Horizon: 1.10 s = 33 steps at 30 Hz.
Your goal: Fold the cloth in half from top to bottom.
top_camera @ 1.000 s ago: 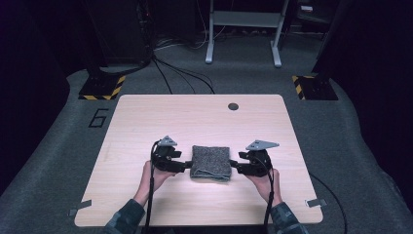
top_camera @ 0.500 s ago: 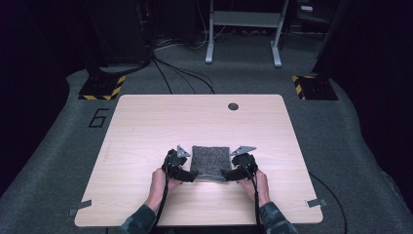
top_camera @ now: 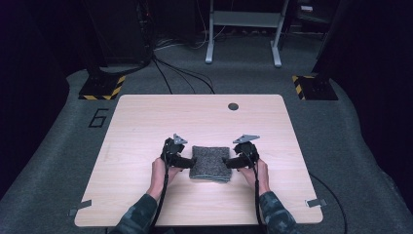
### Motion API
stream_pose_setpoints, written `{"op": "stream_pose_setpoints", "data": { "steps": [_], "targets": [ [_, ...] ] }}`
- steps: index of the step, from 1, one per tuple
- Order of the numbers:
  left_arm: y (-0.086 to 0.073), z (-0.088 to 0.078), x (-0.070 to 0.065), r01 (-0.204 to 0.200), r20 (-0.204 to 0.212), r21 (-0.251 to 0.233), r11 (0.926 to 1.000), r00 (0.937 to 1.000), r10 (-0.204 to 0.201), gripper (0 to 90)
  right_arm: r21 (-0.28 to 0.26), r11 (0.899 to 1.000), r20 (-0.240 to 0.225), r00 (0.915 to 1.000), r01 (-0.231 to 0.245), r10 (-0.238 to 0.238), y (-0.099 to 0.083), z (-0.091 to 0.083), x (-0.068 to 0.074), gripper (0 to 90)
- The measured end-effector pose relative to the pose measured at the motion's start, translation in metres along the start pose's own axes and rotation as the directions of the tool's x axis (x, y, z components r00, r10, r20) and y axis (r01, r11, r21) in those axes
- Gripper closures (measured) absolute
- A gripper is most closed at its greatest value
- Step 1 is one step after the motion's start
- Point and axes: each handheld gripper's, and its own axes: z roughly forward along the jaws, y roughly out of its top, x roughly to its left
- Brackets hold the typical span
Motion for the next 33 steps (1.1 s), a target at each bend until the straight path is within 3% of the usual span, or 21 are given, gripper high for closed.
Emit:
{"op": "stream_pose_setpoints", "data": {
  "steps": [2, 4, 8, 15, 21, 27, 33],
  "targets": [
    [0.0, 0.01, 0.0, -0.016, -0.024, 0.046, 0.9988, 0.9996, 0.017, 15.3, 0.027, 1.0, 0.008, 0.9999, -0.013, 0.012, 0.001, 0.01, -0.005, 14.8],
    [-0.003, 0.015, 0.0, -0.015, -0.026, 0.062, 0.998, 0.9995, 0.017, 15.4, 0.062, 0.998, 0.013, 0.9997, -0.021, 0.02, -0.002, 0.019, -0.008, 14.6],
    [-0.005, 0.01, 0.002, 0.018, -0.018, 0.037, 0.9992, 0.9997, -0.018, 14.9, 0.057, 0.997, -0.01, 0.9991, -0.041, 0.042, -0.007, 0.021, -0.012, 14.4],
    [-0.005, -0.02, 0.008, 0.022, -0.032, -0.034, 0.9992, 0.9992, -0.023, 12.4, -0.018, 0.998, -0.024, 0.998, -0.059, 0.059, -0.006, -0.008, -0.018, 14.1],
    [-0.013, -0.044, 0.017, 0.026, -0.051, -0.05, 0.9984, 0.9983, -0.029, 11.6, -0.074, 0.994, -0.037, 0.9962, -0.082, 0.079, -0.012, -0.036, -0.024, 13.6],
    [-0.031, -0.063, 0.027, 0.038, -0.077, -0.058, 0.9976, 0.9961, -0.043, 10.9, -0.119, 0.987, -0.022, 0.9944, -0.105, 0.103, -0.025, -0.063, -0.033, 12.6],
    [-0.056, -0.082, 0.036, 0.055, -0.098, -0.054, 0.997, 0.9934, -0.06, 10.1, -0.134, 0.983, 0.026, 0.9913, -0.124, 0.129, -0.048, -0.086, -0.049, 12.2]
  ]
}}
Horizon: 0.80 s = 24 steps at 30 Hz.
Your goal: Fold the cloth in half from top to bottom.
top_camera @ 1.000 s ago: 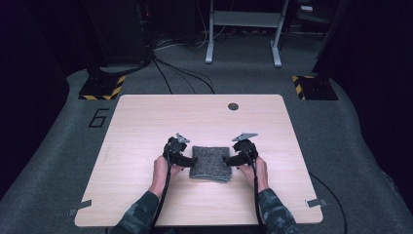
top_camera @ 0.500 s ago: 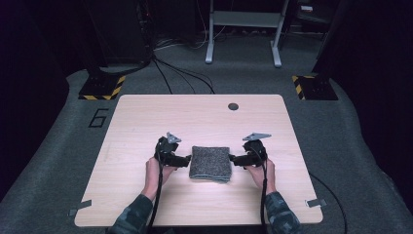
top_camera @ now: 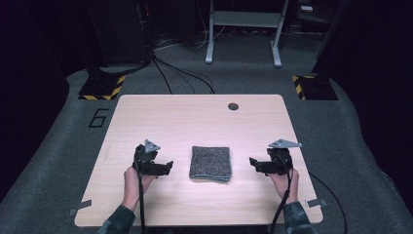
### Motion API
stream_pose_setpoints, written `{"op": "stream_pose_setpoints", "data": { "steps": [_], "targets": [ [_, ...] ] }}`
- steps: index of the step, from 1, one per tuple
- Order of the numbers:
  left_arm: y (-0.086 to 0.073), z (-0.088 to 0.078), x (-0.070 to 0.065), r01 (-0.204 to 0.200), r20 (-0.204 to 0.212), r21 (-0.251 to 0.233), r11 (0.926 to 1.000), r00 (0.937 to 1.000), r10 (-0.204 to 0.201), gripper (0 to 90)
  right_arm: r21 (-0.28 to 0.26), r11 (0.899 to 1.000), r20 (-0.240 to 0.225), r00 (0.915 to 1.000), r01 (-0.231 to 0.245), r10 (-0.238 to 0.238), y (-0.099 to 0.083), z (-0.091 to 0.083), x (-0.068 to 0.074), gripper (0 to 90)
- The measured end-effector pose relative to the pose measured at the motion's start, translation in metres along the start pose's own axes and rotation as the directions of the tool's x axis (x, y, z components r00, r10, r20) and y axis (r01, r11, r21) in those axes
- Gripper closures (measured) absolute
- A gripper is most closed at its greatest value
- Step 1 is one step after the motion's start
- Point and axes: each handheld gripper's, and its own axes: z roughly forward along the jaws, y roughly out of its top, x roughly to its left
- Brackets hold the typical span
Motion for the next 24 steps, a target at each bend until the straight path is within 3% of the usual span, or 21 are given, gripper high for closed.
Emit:
{"op": "stream_pose_setpoints", "data": {
  "steps": [5, 11, 18, 21, 24],
  "targets": [
    [-0.025, -0.009, 0.008, 0.053, -0.033, -0.017, 0.9984, 0.998, -0.054, 9.4, 0.007, 0.999, 0.045, 0.9984, -0.034, 0.034, -0.022, -0.016, -0.016, 11.8],
    [-0.057, -0.011, 0.027, 0.104, -0.082, 0.014, 0.9944, 0.9913, -0.103, 7.4, 0.034, 0.995, 0.098, 0.9912, -0.093, 0.089, -0.055, -0.024, -0.037, 11.4],
    [-0.083, -0.005, 0.048, 0.146, -0.109, 0.087, 0.9855, 0.9847, -0.136, 5.7, 0.078, 0.99, 0.152, 0.9831, -0.115, 0.102, -0.088, -0.023, -0.058, 9.7],
    [-0.086, -0.005, 0.052, 0.163, -0.119, 0.061, 0.9847, 0.9807, -0.155, 4.5, 0.073, 0.991, 0.178, 0.9793, -0.112, 0.097, -0.094, -0.022, -0.059, 9.4],
    [-0.092, -0.004, 0.055, 0.154, -0.119, 0.008, 0.9881, 0.9813, -0.152, 2.8, 0.086, 0.993, 0.208, 0.9763, -0.079, 0.059, -0.093, -0.019, -0.057, 8.7]
  ]
}}
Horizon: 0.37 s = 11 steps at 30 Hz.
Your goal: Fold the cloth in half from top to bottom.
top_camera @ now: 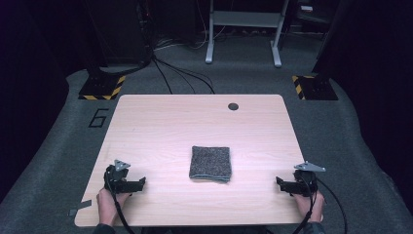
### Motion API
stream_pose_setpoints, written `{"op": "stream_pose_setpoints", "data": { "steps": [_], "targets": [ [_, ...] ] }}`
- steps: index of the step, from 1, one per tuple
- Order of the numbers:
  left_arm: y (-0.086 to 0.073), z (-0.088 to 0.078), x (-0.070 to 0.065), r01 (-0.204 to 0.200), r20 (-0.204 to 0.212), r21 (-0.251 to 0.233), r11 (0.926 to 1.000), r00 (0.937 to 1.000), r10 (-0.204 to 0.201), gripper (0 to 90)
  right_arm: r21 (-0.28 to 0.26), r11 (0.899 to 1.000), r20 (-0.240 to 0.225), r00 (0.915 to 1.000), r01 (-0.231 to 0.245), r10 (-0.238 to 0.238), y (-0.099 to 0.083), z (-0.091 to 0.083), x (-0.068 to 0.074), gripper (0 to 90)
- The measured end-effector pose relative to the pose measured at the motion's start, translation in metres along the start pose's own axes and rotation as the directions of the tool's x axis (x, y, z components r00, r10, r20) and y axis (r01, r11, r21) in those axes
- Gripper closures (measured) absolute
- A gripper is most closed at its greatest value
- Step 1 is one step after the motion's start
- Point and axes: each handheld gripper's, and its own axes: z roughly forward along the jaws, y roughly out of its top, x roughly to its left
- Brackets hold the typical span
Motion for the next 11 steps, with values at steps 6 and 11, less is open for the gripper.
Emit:
{"op": "stream_pose_setpoints", "data": {
  "steps": [6, 11],
  "targets": [
    [-0.0046, 0.0011, 0.0027, 0.015, -0.006, -0.044, 0.9989, 0.9999, -0.015, 1.5, -0.019, 1.0, 0.011, 0.9999, 0.008, -0.008, -0.0014, 0.0027, 0.0035, 7.6],
    [-0.0038, 0.0019, 0.0022, 0.022, -0.011, -0.045, 0.9988, 0.9997, -0.023, 1.5, -0.023, 1.0, 0.01, 0.9999, 0.013, -0.012, -0.0012, 0.0033, 0.0034, 7.5]
  ]
}}
